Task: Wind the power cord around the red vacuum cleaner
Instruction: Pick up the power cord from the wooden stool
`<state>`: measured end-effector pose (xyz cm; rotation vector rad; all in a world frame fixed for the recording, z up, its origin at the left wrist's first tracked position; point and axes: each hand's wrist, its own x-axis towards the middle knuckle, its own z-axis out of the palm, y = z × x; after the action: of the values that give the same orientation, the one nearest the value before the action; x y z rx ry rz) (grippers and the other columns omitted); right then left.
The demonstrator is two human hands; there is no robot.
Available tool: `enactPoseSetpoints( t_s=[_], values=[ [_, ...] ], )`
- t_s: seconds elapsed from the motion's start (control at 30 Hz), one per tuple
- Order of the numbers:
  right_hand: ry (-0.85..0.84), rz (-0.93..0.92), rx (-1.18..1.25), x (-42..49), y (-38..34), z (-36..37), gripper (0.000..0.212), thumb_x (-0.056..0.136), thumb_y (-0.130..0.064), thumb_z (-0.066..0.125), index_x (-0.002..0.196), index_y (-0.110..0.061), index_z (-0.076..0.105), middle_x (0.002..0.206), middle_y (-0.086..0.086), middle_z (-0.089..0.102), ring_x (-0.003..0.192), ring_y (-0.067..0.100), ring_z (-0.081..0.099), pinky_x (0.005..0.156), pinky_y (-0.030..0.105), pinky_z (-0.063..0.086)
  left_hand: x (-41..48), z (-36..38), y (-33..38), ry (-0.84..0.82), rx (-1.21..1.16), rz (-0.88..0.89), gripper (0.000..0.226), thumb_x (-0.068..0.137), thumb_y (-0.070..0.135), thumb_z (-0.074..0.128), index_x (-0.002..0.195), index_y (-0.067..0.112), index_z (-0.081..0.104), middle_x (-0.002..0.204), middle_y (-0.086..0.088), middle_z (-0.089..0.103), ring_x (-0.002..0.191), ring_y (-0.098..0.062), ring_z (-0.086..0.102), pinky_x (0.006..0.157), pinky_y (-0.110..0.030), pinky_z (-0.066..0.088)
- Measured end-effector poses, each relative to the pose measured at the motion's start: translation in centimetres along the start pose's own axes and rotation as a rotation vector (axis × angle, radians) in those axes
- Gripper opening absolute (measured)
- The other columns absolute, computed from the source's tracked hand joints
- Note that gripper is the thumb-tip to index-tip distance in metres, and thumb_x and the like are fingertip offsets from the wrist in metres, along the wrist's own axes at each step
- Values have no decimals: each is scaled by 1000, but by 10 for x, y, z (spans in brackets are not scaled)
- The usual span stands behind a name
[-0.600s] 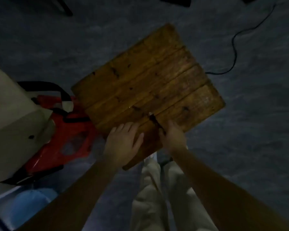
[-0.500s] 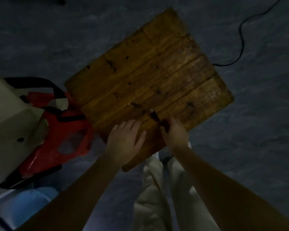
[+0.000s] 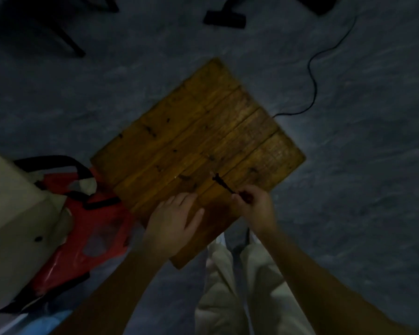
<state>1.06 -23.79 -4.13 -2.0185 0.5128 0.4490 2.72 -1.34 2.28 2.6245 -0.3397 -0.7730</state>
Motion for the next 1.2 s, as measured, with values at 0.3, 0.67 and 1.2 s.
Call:
enactPoseSetpoints(
  t_s=[0.3, 0.67, 1.2],
  values=[
    [181, -289, -119, -83, -150, -160, 9, 84, -21, 74, 88, -29, 73, 78, -21, 63, 74, -4, 61, 64, 8, 43, -36, -161, 125, 282, 15, 274, 56, 98, 51, 45, 145, 20, 43, 143, 4, 52, 127, -12, 50, 107, -36, 43],
    [275, -369, -118, -169, -209, -288, 4, 85, -27, 72, 83, -30, 73, 80, -11, 67, 74, 5, 63, 70, 34, 58, -52, -228, 270, 400, 171, 736, 20, 97, 37, 54, 99, 23, 69, 90, 6, 70, 81, -12, 64, 72, -31, 50],
    [453, -253, 384, -198, -44, -456, 11, 93, -22, 67, 88, -28, 75, 89, -9, 76, 87, 6, 72, 83, 33, 58, -29, -180, 496, 436, -392, 682, 9, 94, 31, 64, 97, 27, 71, 84, 14, 68, 79, -8, 66, 68, -25, 54]
  ],
)
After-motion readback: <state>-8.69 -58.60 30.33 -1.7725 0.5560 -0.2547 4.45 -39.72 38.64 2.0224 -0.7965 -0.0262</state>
